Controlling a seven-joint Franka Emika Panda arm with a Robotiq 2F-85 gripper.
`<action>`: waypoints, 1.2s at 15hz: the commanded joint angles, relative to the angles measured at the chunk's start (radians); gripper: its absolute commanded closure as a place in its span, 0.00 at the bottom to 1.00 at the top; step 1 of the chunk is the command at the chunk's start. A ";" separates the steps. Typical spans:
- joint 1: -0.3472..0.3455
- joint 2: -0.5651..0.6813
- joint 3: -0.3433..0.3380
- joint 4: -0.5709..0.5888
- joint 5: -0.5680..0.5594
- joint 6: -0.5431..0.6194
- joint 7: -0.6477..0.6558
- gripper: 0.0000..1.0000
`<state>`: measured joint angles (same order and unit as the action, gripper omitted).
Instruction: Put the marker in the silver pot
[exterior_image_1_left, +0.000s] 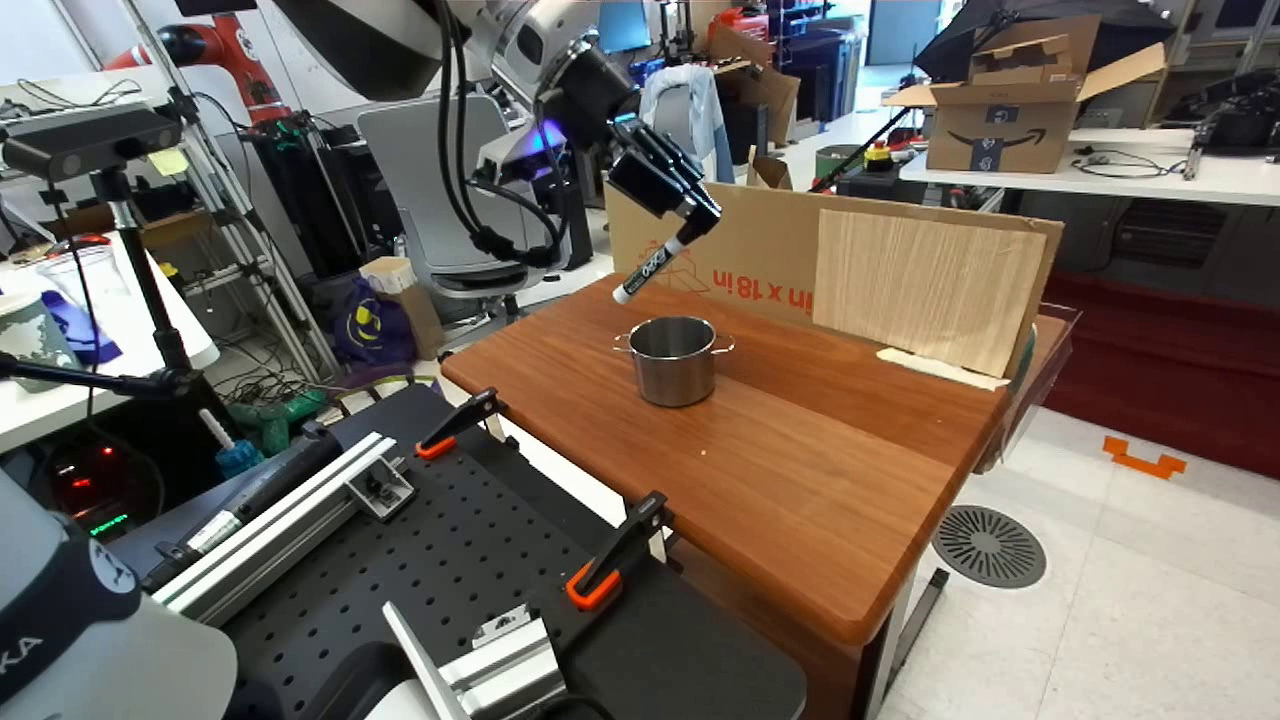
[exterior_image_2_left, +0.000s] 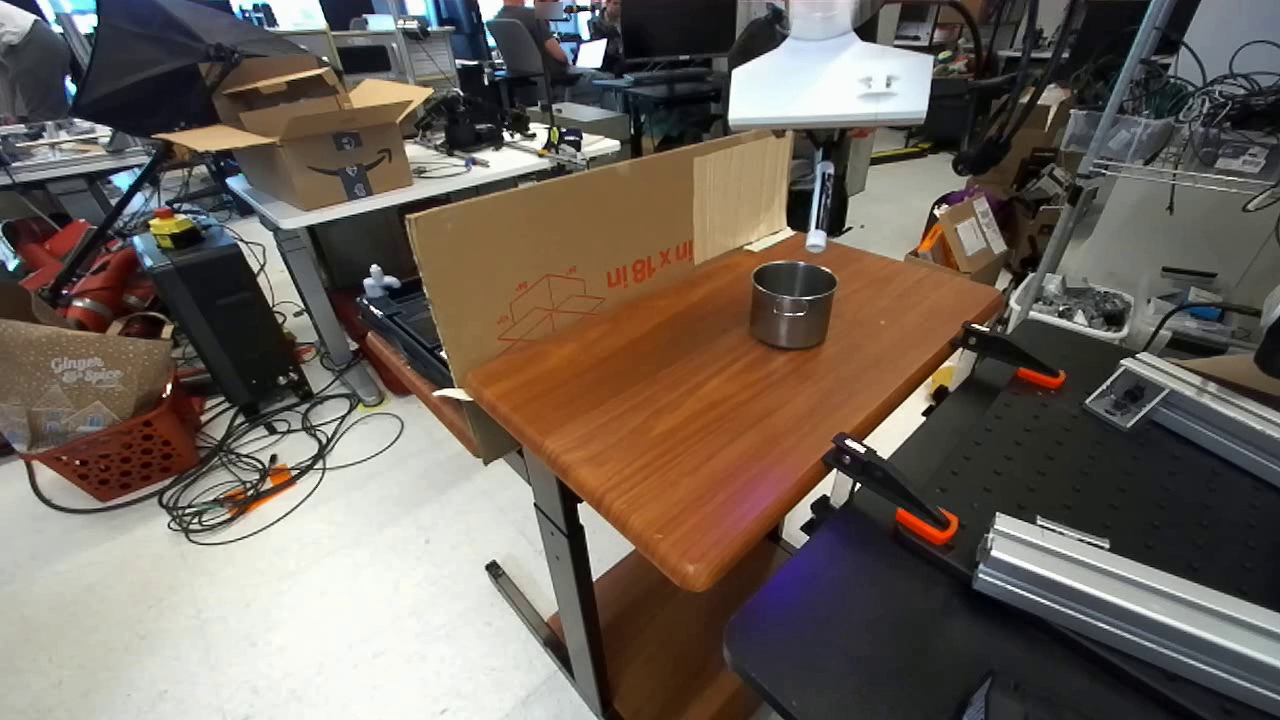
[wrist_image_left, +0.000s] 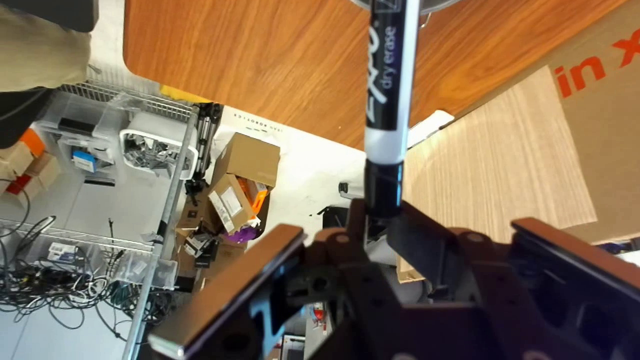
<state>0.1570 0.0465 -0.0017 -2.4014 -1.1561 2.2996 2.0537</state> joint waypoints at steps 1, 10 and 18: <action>-0.030 0.064 0.025 0.055 -0.032 -0.044 0.059 0.95; -0.017 0.236 0.028 0.187 -0.026 -0.110 0.102 0.95; 0.006 0.382 0.052 0.277 0.000 -0.175 0.066 0.95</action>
<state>0.1546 0.3786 0.0408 -2.1737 -1.1583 2.1788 2.1282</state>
